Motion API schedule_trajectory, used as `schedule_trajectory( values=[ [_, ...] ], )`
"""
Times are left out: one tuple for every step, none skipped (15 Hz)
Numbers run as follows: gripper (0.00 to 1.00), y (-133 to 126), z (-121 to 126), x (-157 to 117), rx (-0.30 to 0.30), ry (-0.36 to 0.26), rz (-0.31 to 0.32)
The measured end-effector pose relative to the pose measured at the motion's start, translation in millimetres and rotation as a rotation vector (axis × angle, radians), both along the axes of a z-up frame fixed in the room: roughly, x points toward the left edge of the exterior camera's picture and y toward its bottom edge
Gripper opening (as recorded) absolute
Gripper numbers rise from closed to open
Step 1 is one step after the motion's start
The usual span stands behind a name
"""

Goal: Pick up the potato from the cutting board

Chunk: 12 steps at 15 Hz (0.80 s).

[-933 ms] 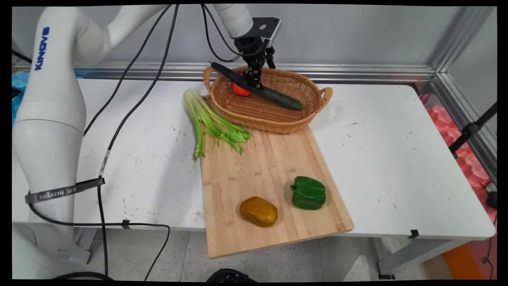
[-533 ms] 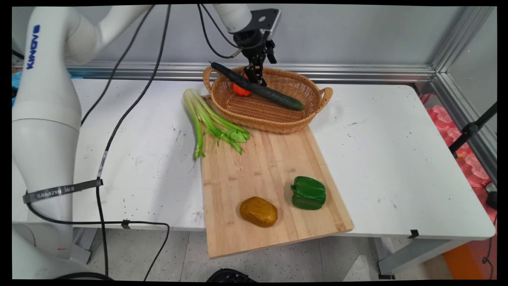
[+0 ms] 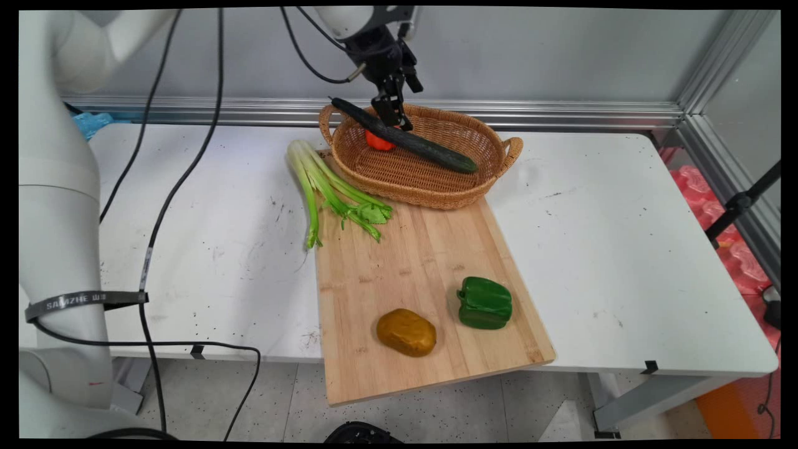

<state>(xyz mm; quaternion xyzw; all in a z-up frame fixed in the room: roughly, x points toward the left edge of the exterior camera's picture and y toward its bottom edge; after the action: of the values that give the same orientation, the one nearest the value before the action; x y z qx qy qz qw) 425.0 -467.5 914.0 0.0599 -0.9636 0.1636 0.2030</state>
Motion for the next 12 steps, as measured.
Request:
schedule_trajectory(
  values=[
    [1.0,5.7,3.2,0.9,0.005,0.01,0.013],
    [1.0,15.3,8.0,2.9,0.012,0.024,0.034],
    [1.0,25.8,12.8,5.0,0.022,0.039,0.056],
    [1.0,37.2,17.5,7.2,0.033,0.054,0.079],
    [1.0,47.6,21.1,9.2,0.043,0.066,0.098],
    [1.0,60.2,25.2,12.4,0.055,0.08,0.12],
    [1.0,72.4,28.7,15.5,0.067,0.091,0.139],
    [1.0,85.1,31.6,19.1,0.079,0.102,0.157],
    [1.0,96.7,34.0,22.6,0.09,0.11,0.171],
    [1.0,111.3,36.6,27.0,0.104,0.118,0.186],
    [1.0,120.2,37.8,29.9,0.114,0.123,0.194],
    [1.0,133.0,39.4,34.0,0.127,0.128,0.203]
  ],
)
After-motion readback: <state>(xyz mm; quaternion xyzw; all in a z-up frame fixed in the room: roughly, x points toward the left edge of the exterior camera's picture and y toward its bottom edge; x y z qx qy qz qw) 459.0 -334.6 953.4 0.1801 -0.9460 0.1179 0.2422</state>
